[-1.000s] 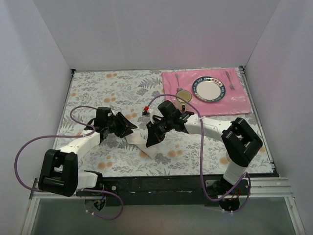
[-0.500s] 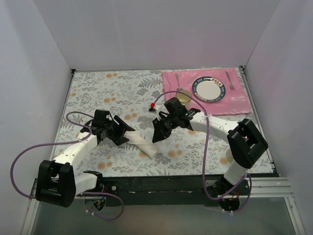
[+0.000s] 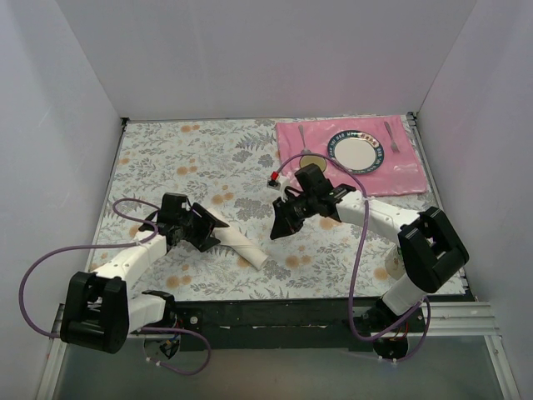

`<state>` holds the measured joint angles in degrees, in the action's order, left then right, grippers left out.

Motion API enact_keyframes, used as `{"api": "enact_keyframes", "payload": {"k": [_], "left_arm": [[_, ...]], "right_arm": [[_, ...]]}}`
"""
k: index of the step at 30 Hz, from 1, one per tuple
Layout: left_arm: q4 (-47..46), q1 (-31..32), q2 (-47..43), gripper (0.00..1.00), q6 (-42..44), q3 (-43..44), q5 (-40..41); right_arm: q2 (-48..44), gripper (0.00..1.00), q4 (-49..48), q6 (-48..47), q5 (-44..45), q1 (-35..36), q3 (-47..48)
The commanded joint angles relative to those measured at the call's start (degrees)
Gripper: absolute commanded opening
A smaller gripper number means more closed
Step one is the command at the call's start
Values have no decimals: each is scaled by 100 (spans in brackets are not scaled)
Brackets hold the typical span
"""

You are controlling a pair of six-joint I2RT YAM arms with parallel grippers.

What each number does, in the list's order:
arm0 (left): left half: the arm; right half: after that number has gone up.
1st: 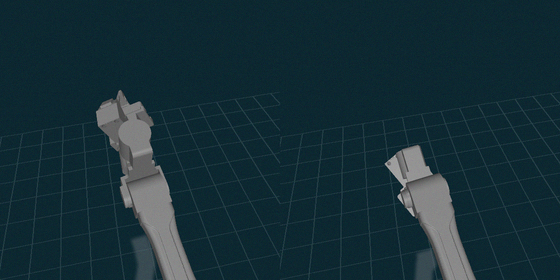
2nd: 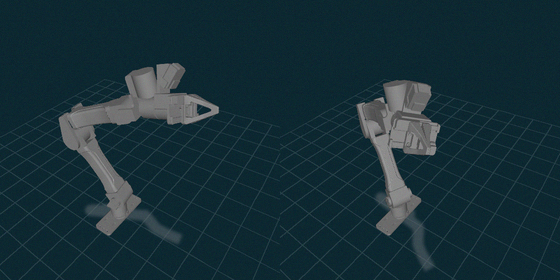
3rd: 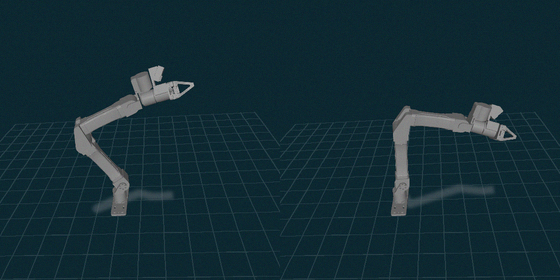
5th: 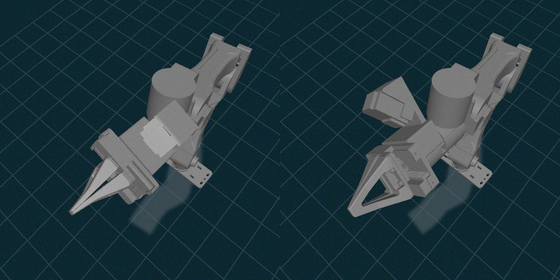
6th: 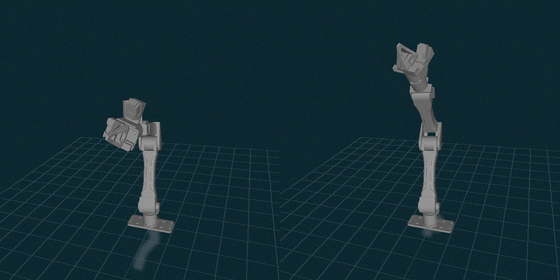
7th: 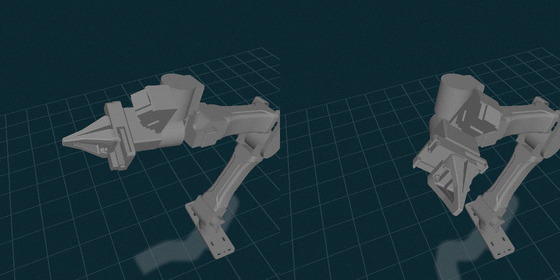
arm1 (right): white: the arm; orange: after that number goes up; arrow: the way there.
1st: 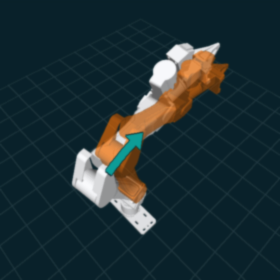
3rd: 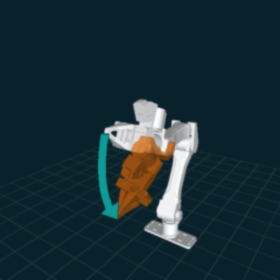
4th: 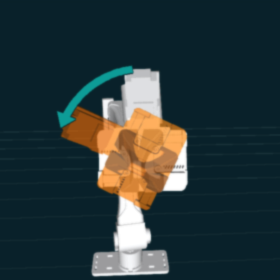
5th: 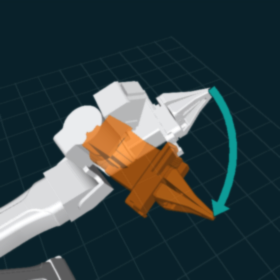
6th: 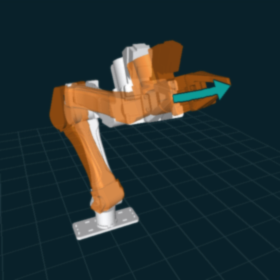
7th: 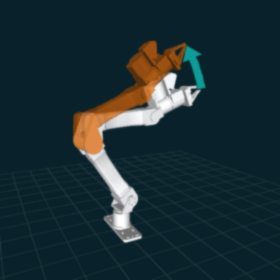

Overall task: Fold the napkin, place the utensils inside, and roll it up
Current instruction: Roll the napkin with the utensil

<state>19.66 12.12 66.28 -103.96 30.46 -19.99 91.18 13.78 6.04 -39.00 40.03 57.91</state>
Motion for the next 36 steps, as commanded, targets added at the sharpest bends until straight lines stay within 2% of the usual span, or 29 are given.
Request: {"api": "enact_keyframes", "payload": {"k": [1,12,27,31,36], "left_arm": [[-244,1,87,56,16,-66,118],[-226,1,236,55,130,-163,153],[-937,1,702,50,175,-251,329],[-1069,1,772,47,166,-303,434],[-1236,1,860,38,157,-356,487]], "right_arm": [[-249,17,11,-121,-178,-66,-43],[-267,17,2,-130,-230,-136,-43],[-144,14,11,-165,-292,-171,1],[-135,13,45,-182,-292,-180,27],[-109,13,116,-218,-275,-206,98]]}}
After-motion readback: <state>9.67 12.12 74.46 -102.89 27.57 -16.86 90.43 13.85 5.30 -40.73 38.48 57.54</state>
